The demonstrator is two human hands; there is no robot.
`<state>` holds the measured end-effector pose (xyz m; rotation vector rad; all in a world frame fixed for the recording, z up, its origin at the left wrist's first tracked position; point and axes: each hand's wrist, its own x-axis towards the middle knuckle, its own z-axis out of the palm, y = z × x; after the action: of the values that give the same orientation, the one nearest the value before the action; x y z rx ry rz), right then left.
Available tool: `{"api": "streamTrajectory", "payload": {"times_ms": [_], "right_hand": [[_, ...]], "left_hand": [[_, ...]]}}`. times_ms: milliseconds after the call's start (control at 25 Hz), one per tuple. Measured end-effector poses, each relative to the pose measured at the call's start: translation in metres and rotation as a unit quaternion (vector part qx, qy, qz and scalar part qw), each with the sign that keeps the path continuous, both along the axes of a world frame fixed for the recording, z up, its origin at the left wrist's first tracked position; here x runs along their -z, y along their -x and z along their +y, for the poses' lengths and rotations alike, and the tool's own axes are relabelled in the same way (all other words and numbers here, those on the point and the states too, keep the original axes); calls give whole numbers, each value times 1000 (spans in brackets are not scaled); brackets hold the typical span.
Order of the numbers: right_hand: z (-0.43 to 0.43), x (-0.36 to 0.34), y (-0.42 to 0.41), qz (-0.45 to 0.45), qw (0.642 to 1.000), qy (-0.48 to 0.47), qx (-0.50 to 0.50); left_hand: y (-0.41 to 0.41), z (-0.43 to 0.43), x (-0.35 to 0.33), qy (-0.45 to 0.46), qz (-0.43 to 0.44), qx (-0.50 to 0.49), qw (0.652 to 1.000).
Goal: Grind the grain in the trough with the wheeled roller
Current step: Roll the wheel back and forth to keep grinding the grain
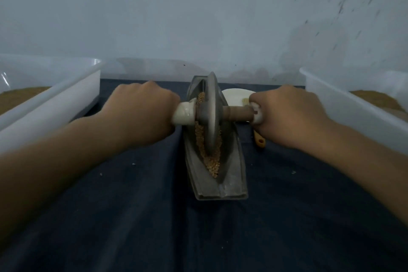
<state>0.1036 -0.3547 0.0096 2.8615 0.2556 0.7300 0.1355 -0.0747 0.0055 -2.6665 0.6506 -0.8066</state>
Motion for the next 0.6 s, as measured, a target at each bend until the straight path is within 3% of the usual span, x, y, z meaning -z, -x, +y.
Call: {"api": "streamTrajectory", "payload": {"times_ms": [160,240,360,520,600], "right_hand": [[-10,-1,29,1,999,-13,-37],[0,2,5,-8,1000,7,23],[21,1,-50,0,996,-8,91],[20,-8,-54,16,997,-21,68],[9,-3,-20,53,998,-34,32]], "left_hand": [[10,11,-3,-1,-77,39,996],[-9,-2,2,-18,-39,-13,999],[-50,-21,0,30,22,-78,996],[-44,-26,-12,32,58,-84,994],[-17,-17,-6,5,23,-41,999]]}}
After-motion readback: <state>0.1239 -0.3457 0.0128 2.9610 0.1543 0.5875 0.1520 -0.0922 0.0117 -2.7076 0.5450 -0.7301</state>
